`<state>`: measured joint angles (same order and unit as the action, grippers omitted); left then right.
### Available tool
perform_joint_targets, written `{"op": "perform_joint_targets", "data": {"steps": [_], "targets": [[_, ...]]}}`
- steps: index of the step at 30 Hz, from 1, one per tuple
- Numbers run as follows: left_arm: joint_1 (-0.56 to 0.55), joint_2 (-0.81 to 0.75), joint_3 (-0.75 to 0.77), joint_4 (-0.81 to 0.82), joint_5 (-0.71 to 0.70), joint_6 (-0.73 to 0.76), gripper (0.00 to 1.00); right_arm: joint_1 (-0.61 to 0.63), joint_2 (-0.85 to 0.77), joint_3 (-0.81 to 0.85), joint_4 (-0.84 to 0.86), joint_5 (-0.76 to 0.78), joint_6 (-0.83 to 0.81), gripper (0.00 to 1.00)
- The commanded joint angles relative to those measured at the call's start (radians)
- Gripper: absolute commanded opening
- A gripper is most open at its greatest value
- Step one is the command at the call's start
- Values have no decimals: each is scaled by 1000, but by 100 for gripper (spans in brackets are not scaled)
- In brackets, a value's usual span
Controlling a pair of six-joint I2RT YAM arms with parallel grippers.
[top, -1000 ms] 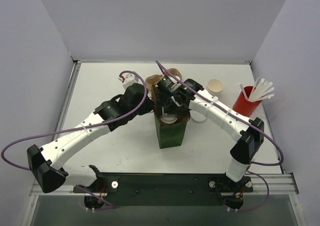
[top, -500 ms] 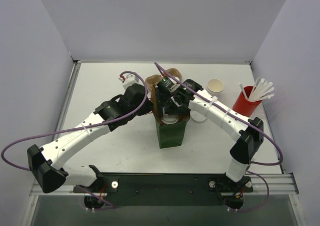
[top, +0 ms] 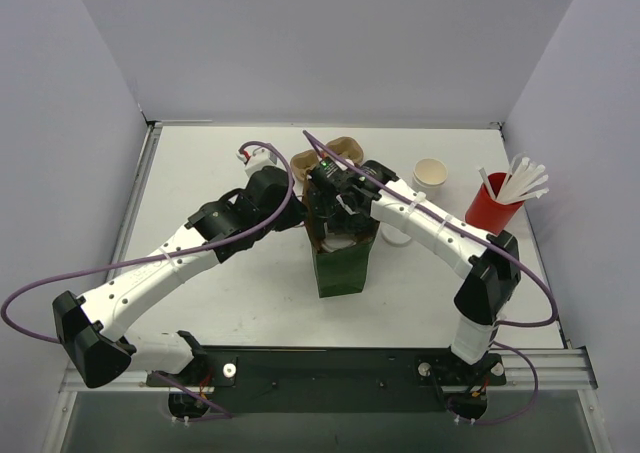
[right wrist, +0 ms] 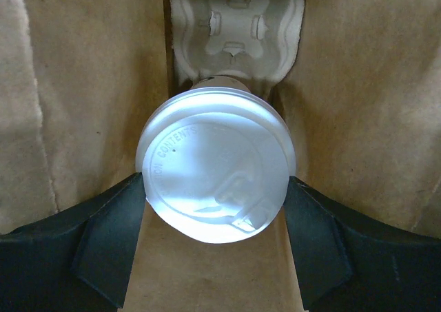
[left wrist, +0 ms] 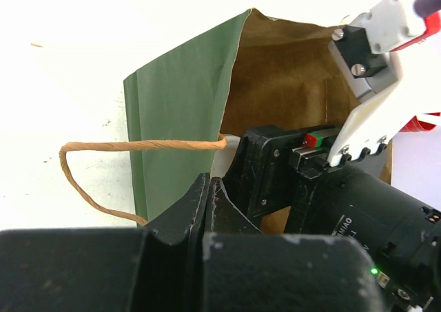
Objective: Pack the takeout coffee
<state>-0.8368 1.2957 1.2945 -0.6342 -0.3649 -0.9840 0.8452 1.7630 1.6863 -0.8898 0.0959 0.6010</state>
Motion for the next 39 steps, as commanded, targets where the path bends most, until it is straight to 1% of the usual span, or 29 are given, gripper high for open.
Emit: {"op": "perform_joint_targets", "data": {"steps": [1, 18, 30, 39], "targets": [[4, -16, 35, -5, 23, 1, 0, 5, 33, -28, -47, -16, 5, 61], [4, -15, 51, 4, 41, 11, 0, -14, 47, -79, -26, -39, 6, 61], [2, -13, 49, 4, 55, 18, 0, -32, 73, -65, -23, -62, -1, 61], [2, -15, 42, 13, 58, 18, 0, -31, 72, -74, -23, -47, 3, 61]]}}
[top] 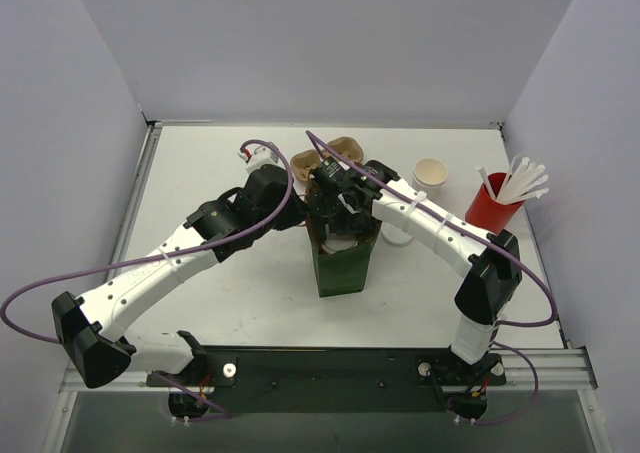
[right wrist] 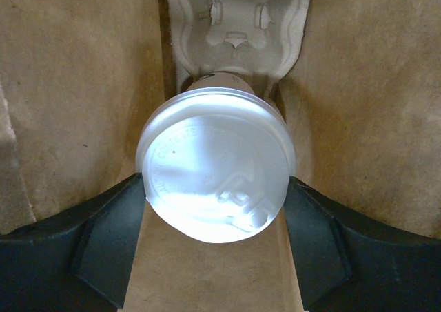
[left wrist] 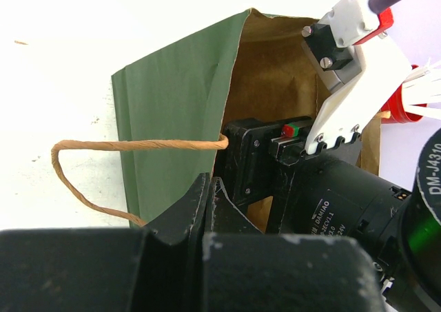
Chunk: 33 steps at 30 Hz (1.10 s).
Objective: Pack the takeout coffee
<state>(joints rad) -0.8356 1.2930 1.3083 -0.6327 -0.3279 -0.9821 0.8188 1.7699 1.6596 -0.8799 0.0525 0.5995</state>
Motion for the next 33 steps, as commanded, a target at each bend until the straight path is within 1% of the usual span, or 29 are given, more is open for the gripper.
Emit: {"op": "perform_joint_targets", "data": {"steps": [1, 25, 33], "targets": [[0, -14, 28, 11, 21, 16, 0, -4, 65, -47, -33, 0, 3, 61], [1, -17, 23, 13, 27, 17, 0, -7, 80, -50, -14, 23, 0, 61], [3, -21, 13, 11, 23, 20, 0, -7, 95, -78, 7, 27, 2, 61]]}}
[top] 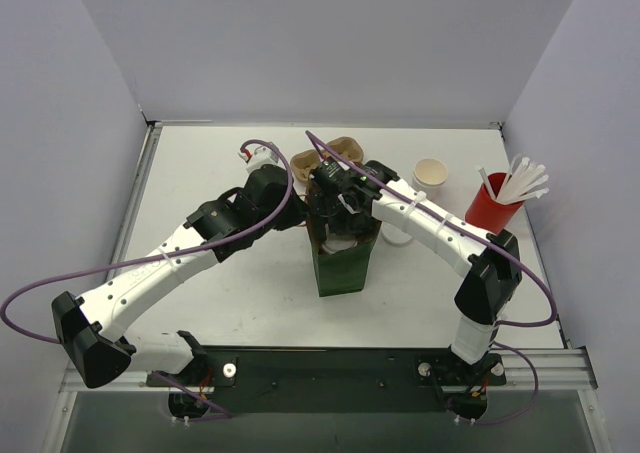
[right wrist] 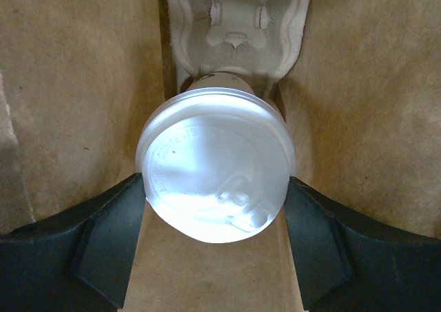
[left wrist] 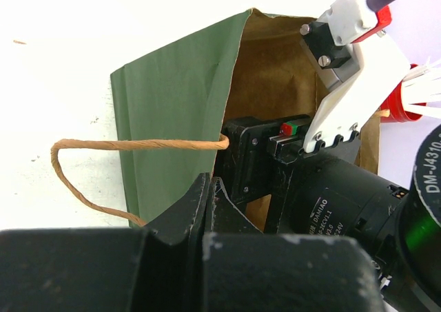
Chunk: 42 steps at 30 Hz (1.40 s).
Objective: Pack the takeout coffee
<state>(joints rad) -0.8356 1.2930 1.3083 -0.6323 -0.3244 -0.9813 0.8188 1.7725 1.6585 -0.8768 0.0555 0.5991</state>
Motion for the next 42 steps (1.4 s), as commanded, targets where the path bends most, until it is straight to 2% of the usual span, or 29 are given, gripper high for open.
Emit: {"op": "perform_joint_targets", "data": {"steps": [1, 17, 22, 25, 27, 31, 37, 42], "targets": [[1, -24, 12, 16, 19, 20, 0, -6, 93, -80, 9, 26, 4, 61], [1, -20, 14, 14, 21, 24, 0, -9, 104, -120, 25, 41, 7, 60], [18, -15, 26, 25, 18, 72, 0, -6, 107, -123, 29, 32, 5, 60], [45, -24, 25, 64, 44, 113, 9, -7, 102, -121, 29, 29, 4, 60], [58, -32, 19, 97, 71, 136, 20, -7, 102, -120, 29, 26, -1, 60], [87, -41, 16, 129, 116, 161, 26, -6, 100, -118, 27, 18, -2, 60], [115, -11, 28, 131, 162, 181, 25, -7, 107, -117, 27, 9, -5, 60], [119, 0, 29, 128, 185, 181, 17, -6, 114, -105, 24, 7, -5, 60]]}}
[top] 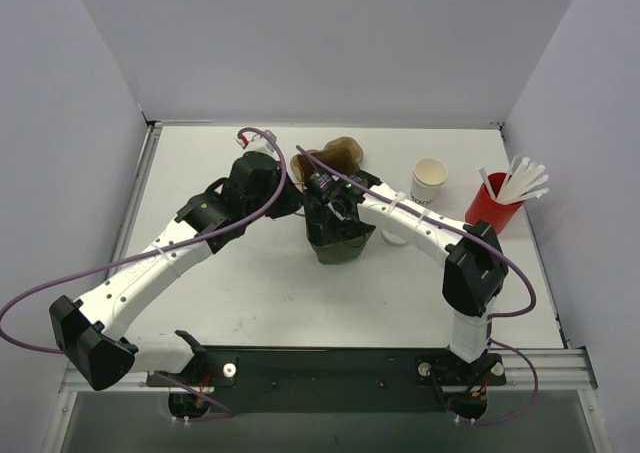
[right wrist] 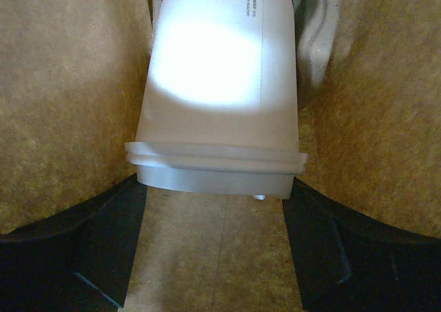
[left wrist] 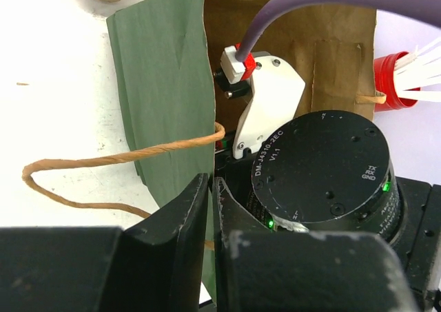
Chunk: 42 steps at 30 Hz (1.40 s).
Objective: Pack the takeout coffee
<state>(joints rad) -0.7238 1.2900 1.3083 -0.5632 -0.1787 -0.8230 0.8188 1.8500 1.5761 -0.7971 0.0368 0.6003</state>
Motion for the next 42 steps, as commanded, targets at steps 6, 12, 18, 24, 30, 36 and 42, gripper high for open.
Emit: {"op": "perform_joint_targets", "data": {"steps": [6, 12, 18, 24, 30, 36, 42], "targets": [[7, 0, 31, 49, 62, 28, 7, -9, 26, -2, -70, 34, -5, 60], [9, 11, 85, -18, 128, 51, 0, -6, 3, 30, -103, 37, -10, 60], [11, 0, 120, -89, 179, 58, 0, -3, -41, 67, -137, 40, -8, 60], [14, -12, 131, -135, 228, 35, 0, 6, -57, 125, -174, 52, -4, 60], [34, -20, 158, -187, 283, 13, 0, 16, -64, 148, -198, 58, -5, 60], [72, -38, 140, -193, 358, -13, 0, 25, -75, 148, -211, 61, -2, 60], [80, -46, 128, -188, 383, -37, 0, 32, -67, 160, -211, 60, 0, 60]]}}
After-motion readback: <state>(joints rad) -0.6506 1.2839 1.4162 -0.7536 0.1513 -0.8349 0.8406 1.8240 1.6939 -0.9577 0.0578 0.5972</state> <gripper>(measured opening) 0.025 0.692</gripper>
